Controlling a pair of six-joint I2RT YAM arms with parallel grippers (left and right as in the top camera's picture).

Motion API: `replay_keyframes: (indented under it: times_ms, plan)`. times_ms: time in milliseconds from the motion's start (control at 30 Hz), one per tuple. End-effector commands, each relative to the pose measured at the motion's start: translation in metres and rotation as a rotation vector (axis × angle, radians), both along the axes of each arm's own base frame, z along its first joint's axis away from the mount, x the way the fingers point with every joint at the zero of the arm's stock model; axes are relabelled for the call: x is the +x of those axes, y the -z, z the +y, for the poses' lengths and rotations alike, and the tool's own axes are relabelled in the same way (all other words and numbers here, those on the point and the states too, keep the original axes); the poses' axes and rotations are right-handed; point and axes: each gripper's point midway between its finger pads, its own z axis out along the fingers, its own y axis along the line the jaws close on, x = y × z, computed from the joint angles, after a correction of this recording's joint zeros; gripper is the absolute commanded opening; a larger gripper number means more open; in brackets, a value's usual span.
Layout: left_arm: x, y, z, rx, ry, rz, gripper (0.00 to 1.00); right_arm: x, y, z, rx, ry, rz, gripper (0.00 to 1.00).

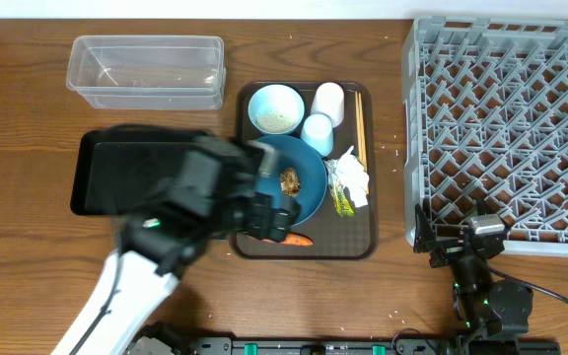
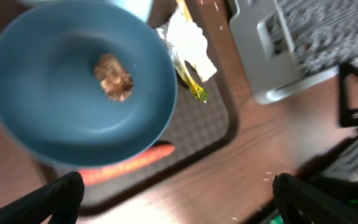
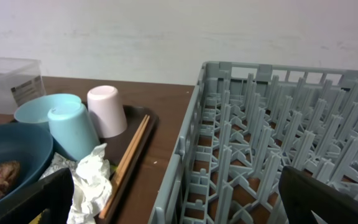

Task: Sort waste into correct bins and load items into the dishwasher rack
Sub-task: 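Reach the left gripper to the rim of the blue plate, then close the left gripper on the blue plate's rim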

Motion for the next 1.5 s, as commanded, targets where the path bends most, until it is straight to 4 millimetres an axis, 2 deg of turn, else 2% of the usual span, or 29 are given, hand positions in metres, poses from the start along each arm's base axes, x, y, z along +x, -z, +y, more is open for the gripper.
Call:
replay_keyframes:
  times_ms: [0, 100, 200, 367, 533, 633, 767, 1033, 1133, 1300, 1400, 1467]
  plan:
    - [0.013, 0.016, -0.012, 0.166, 0.024, -0.083, 0.98, 0.000, 0.001, -0.003, -0.011, 0.010, -0.001, 0.99]
    - [0.013, 0.029, -0.042, 0.155, 0.085, -0.078, 0.98, 0.000, 0.001, -0.003, -0.011, 0.010, -0.001, 0.99]
    - [0.010, 0.047, -0.057, 0.176, 0.122, -0.047, 0.98, 0.000, 0.001, -0.003, -0.011, 0.010, -0.001, 0.99]
    - [0.001, 0.077, -0.068, 0.236, 0.171, 0.021, 0.98, 0.000, 0.001, -0.003, -0.011, 0.010, -0.001, 0.99]
    - [-0.007, 0.093, -0.078, 0.267, 0.210, 0.044, 0.98, 0.000, 0.001, -0.003, -0.011, 0.010, -0.001, 0.99]
    - [-0.002, 0.103, -0.078, 0.298, 0.200, 0.038, 0.98, 0.000, 0.001, -0.003, -0.011, 0.010, -0.001, 0.99]
    - [0.008, 0.126, -0.068, 0.399, 0.164, 0.040, 0.98, 0.000, 0.001, -0.003, -0.011, 0.010, -0.001, 0.99]
    - [0.017, 0.166, -0.073, 0.450, 0.163, 0.075, 0.98, 0.000, 0.001, -0.003, -0.011, 0.010, -0.001, 0.99]
    - [0.016, 0.174, -0.072, 0.465, 0.166, 0.090, 0.98, 0.000, 0.001, -0.003, -0.011, 0.010, -0.001, 0.99]
    - [0.017, 0.174, -0.072, 0.465, 0.165, 0.088, 0.98, 0.000, 0.001, -0.003, -0.011, 0.010, -0.001, 0.99]
    - [0.022, 0.175, -0.067, 0.497, 0.146, 0.064, 0.80, 0.000, 0.001, -0.003, -0.011, 0.010, -0.001, 0.99]
    - [0.023, 0.175, -0.064, 0.511, 0.138, 0.055, 0.71, 0.000, 0.001, -0.003, -0.011, 0.010, -0.001, 0.99]
